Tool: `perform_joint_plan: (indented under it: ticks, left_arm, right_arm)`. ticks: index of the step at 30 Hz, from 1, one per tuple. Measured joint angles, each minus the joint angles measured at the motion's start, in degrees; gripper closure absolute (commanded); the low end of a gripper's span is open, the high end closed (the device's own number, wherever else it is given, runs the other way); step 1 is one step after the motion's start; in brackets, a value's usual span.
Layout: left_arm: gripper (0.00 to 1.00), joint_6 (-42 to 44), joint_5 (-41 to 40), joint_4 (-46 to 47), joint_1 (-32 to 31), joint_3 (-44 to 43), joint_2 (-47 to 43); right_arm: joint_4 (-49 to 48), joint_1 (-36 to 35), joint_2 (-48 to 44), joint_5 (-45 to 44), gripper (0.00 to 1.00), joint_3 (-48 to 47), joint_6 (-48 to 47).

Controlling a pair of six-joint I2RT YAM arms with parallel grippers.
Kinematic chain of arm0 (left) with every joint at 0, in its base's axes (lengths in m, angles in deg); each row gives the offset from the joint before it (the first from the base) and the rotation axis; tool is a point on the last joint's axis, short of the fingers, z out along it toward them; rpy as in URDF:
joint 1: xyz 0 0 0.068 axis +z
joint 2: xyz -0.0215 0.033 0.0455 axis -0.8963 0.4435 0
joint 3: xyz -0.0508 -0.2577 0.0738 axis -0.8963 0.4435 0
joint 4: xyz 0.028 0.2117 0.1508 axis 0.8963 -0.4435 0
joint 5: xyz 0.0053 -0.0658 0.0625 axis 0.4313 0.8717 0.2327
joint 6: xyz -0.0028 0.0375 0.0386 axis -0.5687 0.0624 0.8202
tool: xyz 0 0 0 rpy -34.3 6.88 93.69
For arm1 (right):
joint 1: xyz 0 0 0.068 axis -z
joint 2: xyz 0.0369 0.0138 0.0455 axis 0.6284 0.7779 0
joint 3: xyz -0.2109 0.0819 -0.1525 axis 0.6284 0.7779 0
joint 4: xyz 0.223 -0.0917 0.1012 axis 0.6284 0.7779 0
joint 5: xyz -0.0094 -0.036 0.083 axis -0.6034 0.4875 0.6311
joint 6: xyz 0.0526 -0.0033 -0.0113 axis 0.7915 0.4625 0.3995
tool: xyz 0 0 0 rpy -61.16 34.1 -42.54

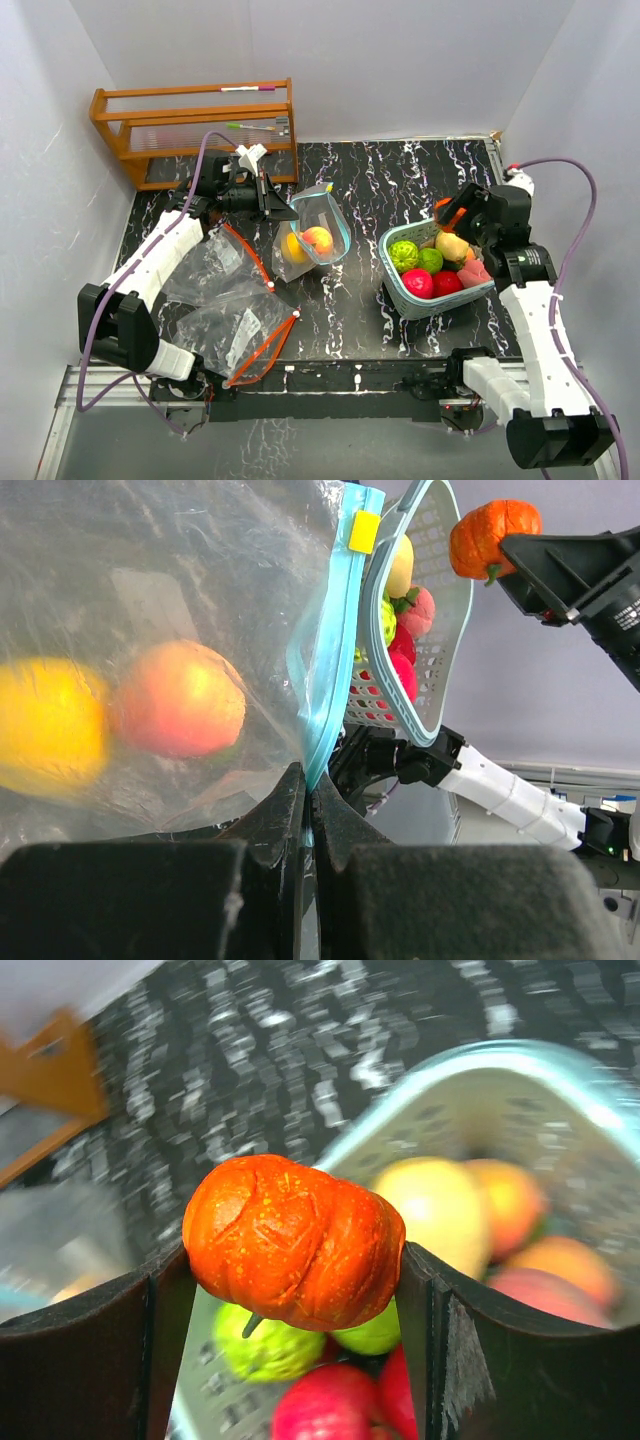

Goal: Place the food in the zip-top bag and seal the zipper
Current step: Pick up the fake fruit from the bin, then place the fake fruit in the zipper food storage bag.

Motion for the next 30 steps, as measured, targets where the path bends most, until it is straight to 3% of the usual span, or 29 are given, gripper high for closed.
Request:
perform_joint_plan:
  ticks: [3,6,13,17,25,30]
  left_arm:
    - [1.00,0.0,0.0,0.1,0.0,0.0,0.0]
    - [1.00,-0.1,-0.1,0.1,0.0,0.0,0.0]
    - [1.00,-0.3,-0.4,0.2,0.0,0.0,0.0]
    - [1.00,-1.0,-0.5,0.6,0.0,0.0,0.0]
    - [1.00,-1.3,-0.5,0.5,0.0,0.0,0.0]
    - [1.00,-1.3,-0.7,0.5,0.0,0.0,0.0]
  right_arm:
    - [-4.0,-0.8,0.3,12.6,0.62,0.2,0.6]
    - [-8.5,-5.6,0.7,18.1,0.62,0.5,1.7]
    - [-16.0,-29.0,9.9,16.1,0.61,-3.9,2.7]
    - [-20.2,-37.4,16.4,13.1,0.57,-5.6,2.9]
    - [-23.2,-38.6,21.2,5.9,0.52,-5.6,3.6]
    - [-25.8,-38.6,26.3,5.9,0.37,-8.5,3.5]
